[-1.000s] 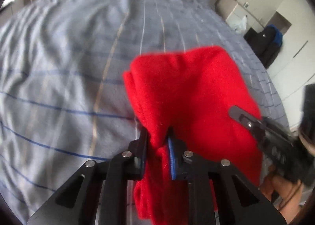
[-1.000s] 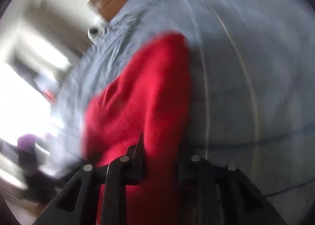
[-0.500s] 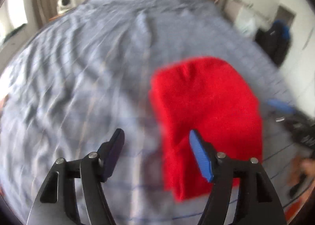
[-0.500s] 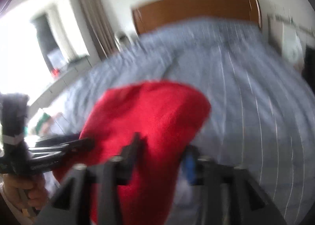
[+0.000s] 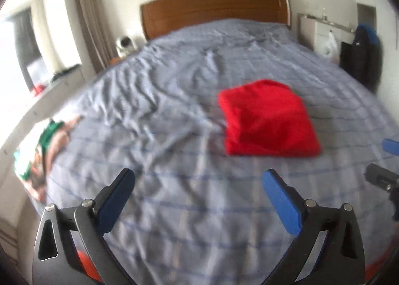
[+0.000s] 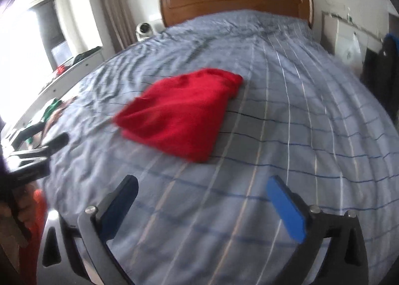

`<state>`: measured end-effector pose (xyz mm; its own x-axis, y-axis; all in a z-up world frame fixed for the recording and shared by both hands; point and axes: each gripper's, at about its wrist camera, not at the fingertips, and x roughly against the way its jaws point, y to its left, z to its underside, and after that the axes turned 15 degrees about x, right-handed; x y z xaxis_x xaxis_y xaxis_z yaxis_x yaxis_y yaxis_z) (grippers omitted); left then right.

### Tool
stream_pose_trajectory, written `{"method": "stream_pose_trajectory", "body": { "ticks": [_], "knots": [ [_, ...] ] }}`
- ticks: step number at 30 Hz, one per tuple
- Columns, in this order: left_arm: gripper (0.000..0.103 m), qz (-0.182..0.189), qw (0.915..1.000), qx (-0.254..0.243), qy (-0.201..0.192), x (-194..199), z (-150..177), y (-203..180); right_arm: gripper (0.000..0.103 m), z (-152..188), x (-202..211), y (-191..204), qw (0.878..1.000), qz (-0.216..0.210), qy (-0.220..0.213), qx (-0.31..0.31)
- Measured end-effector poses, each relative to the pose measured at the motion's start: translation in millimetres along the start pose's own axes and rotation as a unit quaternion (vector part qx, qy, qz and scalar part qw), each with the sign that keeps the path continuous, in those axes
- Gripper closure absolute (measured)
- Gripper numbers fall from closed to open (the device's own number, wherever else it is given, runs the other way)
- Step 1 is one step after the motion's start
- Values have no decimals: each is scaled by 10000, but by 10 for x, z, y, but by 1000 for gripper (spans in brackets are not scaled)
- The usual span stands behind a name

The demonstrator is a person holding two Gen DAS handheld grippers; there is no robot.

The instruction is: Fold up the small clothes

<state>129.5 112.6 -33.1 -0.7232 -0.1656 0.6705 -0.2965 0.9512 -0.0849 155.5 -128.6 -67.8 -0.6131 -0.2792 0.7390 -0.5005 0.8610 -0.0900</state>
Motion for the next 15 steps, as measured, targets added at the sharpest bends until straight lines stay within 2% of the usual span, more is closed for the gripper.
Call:
{"method": "stream_pose_trajectory", "body": {
  "ticks": [3,8,15],
  "knots": [
    [0,-20,9998,54,209,83,79,-29,1,-14,231,170,9998,112,90,156],
    [0,-117,9993,-7,353,143,168,-76,1,28,292,244,9991,267,322,105],
    [0,-33,9989,-4,471,265,179,-54,1,118,316,386,9979,226,593,105]
  ]
}}
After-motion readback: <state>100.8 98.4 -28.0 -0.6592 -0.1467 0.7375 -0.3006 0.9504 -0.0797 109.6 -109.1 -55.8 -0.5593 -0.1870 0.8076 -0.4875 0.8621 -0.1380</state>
